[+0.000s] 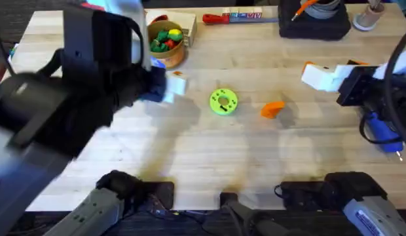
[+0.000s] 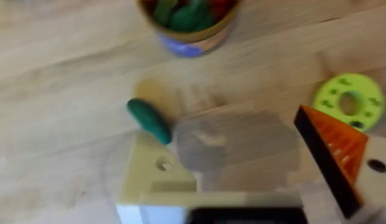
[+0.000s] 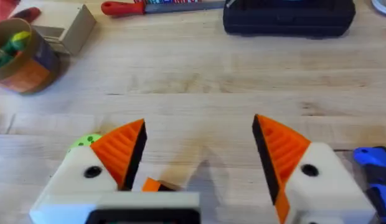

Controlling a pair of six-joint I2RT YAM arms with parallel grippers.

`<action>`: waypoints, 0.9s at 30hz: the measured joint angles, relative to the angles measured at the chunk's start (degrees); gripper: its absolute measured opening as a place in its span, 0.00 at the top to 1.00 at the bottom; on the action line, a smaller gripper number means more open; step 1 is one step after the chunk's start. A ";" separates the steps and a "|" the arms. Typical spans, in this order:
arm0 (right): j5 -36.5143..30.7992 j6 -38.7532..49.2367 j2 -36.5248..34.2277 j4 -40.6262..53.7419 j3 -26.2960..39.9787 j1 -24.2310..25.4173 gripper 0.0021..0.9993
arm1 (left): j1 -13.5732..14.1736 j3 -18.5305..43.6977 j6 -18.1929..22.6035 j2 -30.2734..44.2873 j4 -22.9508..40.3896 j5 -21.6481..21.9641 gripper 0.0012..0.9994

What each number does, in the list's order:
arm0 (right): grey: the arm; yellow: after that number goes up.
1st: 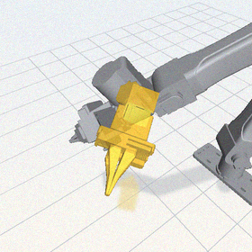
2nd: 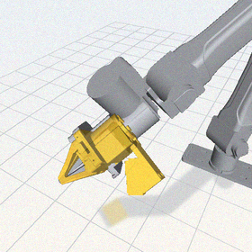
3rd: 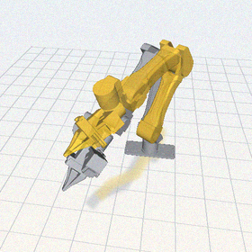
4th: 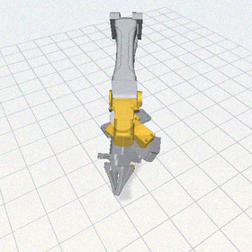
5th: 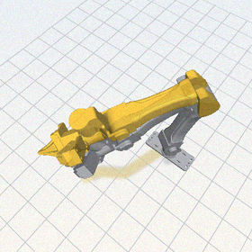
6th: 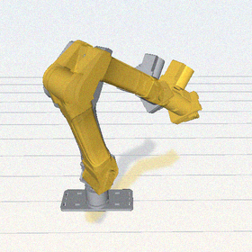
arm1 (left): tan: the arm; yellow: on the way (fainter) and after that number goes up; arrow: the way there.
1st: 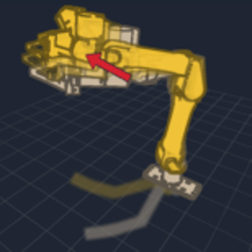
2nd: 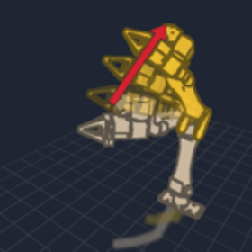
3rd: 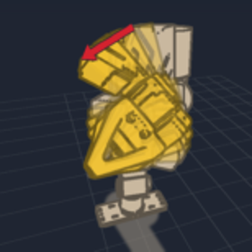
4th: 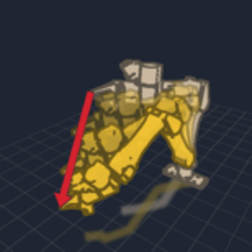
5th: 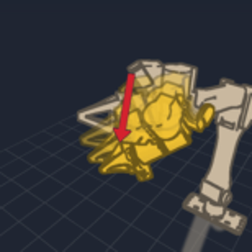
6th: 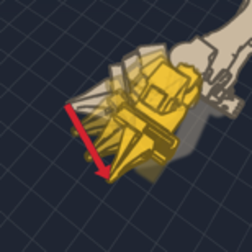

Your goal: Pick up the gripper from the table and insert it into the empty holder that is missing its gripper. Then pick up a screw, insert it into the mounting hole, and use the screwdriver to tighten it. Finally, clean up the table by picking up the vegetable and placing it into the bucket.

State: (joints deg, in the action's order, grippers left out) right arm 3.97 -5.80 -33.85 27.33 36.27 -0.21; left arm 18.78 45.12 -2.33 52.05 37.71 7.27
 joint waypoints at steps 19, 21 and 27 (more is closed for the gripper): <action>0.00 0.00 0.00 0.01 0.00 0.00 0.01 | 27.33 -0.07 1.62 -9.78 -8.27 -0.82 0.01; 0.00 0.00 0.00 0.00 0.00 0.00 0.01 | 27.33 -0.07 1.60 -9.11 -9.27 -0.85 0.01; 0.00 0.00 0.00 0.00 0.00 0.00 0.01 | 27.33 -5.76 2.80 -5.57 -30.08 -1.25 0.01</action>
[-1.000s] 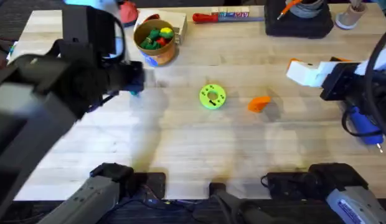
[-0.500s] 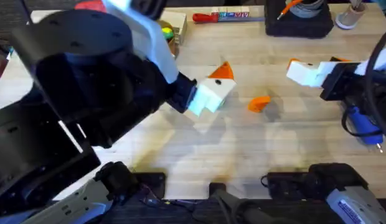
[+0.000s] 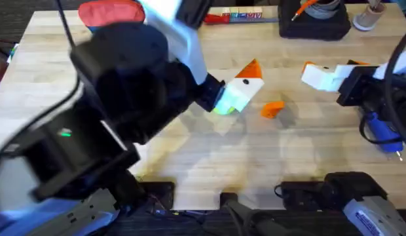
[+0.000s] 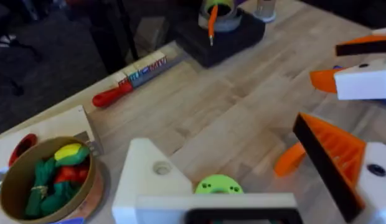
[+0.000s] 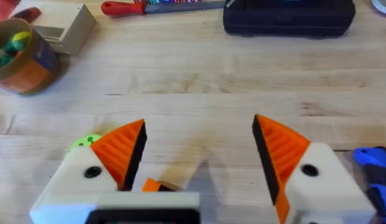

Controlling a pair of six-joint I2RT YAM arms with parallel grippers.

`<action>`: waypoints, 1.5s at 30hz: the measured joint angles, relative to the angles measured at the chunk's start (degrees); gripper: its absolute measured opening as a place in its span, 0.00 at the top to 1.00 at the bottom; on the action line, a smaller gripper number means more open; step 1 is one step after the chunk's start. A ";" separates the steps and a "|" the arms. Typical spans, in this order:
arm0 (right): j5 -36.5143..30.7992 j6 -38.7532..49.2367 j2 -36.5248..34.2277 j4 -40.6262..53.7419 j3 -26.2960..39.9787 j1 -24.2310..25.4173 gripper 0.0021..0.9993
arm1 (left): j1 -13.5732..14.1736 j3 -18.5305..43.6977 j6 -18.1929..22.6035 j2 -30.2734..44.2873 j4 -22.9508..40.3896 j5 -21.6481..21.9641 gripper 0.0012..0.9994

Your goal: Pick up the gripper from the table and insert it into the empty holder that is missing its gripper. Then pick up a screw, insert it into the mounting hole, and use the screwdriver to tighten it. Finally, clean up the table by picking up the vegetable and placing it into the bucket.

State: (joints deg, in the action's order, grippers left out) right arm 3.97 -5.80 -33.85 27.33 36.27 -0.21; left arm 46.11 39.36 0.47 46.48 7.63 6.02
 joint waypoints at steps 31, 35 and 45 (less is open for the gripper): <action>0.00 -0.02 0.00 0.00 0.00 0.00 0.01 | -0.01 -39.02 1.11 -46.06 -2.92 -4.54 0.01; 0.00 -0.01 0.00 0.00 0.01 0.00 0.01 | -0.01 -39.02 1.11 -46.05 -2.92 -4.54 0.01; 0.00 0.00 0.00 0.00 0.00 0.00 0.01 | 0.00 -39.02 1.11 -46.07 -2.90 -4.55 0.01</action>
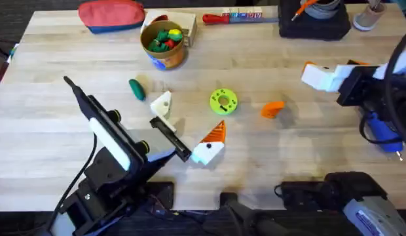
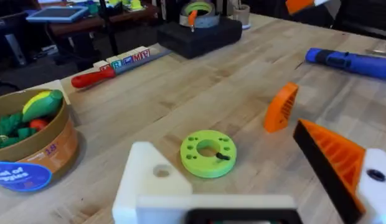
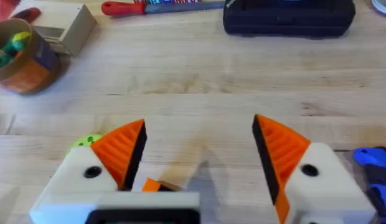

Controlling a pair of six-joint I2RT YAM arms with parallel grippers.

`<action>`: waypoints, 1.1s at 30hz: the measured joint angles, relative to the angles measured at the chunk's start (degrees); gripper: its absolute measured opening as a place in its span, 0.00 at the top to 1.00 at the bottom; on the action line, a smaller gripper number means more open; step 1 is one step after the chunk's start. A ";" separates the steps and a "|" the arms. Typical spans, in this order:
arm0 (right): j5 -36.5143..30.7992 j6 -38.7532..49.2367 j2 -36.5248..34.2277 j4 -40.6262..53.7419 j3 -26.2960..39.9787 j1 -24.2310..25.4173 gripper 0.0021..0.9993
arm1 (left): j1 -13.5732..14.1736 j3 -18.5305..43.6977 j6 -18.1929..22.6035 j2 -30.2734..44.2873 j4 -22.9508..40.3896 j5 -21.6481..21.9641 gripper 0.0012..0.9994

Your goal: Pick up the gripper from the table and insert it into the empty holder that is missing its gripper. Then pick up a screw, insert it into the mounting hole, and use the screwdriver to tighten it. Finally, clean up the table by picking up the vegetable and placing it into the bucket.

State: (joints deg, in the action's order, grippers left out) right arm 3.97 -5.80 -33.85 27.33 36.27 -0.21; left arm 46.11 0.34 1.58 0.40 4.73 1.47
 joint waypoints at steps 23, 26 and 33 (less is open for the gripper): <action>0.01 -0.01 0.00 -0.07 0.01 0.00 0.01 | -0.02 0.02 -7.99 0.02 -0.22 -6.01 0.01; 0.14 -0.20 0.00 0.97 0.00 0.00 0.01 | -0.02 0.02 -8.87 0.00 -0.24 -6.23 0.01; 3.12 3.43 -3.51 1.65 2.06 -0.25 0.01 | 0.00 0.02 -9.64 0.02 -0.24 -6.26 0.01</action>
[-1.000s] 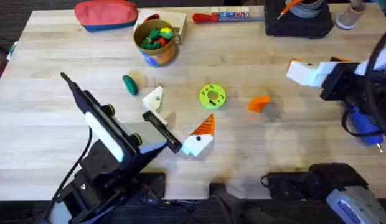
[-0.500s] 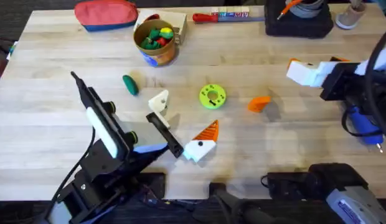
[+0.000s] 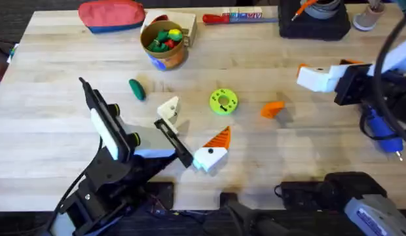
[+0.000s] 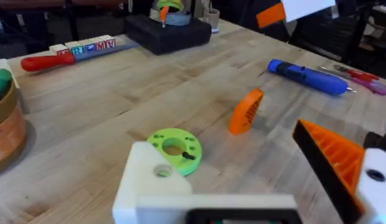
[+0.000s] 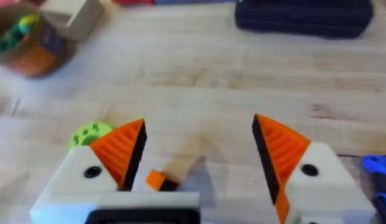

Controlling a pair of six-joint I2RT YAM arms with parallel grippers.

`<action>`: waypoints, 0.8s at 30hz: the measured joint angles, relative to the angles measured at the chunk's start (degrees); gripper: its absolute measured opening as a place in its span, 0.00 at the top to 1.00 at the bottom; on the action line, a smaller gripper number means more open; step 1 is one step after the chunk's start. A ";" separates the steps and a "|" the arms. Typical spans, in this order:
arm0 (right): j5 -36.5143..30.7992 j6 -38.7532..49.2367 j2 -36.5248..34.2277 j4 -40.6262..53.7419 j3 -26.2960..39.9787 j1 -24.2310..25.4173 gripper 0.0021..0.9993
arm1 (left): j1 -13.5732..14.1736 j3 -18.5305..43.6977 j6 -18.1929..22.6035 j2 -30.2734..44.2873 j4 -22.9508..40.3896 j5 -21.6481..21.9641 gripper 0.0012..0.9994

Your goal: Pick up the gripper from the table and insert it into the empty holder that is missing its gripper. Then pick up a screw, insert it into the mounting hole, and use the screwdriver to tighten it. Finally, clean up the table by picking up the vegetable and placing it into the bucket.

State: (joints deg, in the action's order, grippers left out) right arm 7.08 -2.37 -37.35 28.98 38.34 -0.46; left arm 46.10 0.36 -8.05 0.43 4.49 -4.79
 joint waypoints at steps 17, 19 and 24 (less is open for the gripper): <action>-8.81 18.76 -33.77 33.91 27.09 -17.76 0.01 | -0.02 0.00 -0.17 0.00 0.00 0.02 0.01; -9.20 21.84 -36.21 33.89 27.07 -19.53 0.03 | 0.00 0.00 -0.20 -0.01 0.00 0.01 0.01; -9.48 27.24 -41.47 34.71 26.63 -21.57 0.09 | 0.00 0.00 -0.17 -0.02 0.00 0.02 0.01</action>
State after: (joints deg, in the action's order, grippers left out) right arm -2.39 24.87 -78.82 63.69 64.97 -22.03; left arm 46.10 0.36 -8.23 0.40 4.49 -4.78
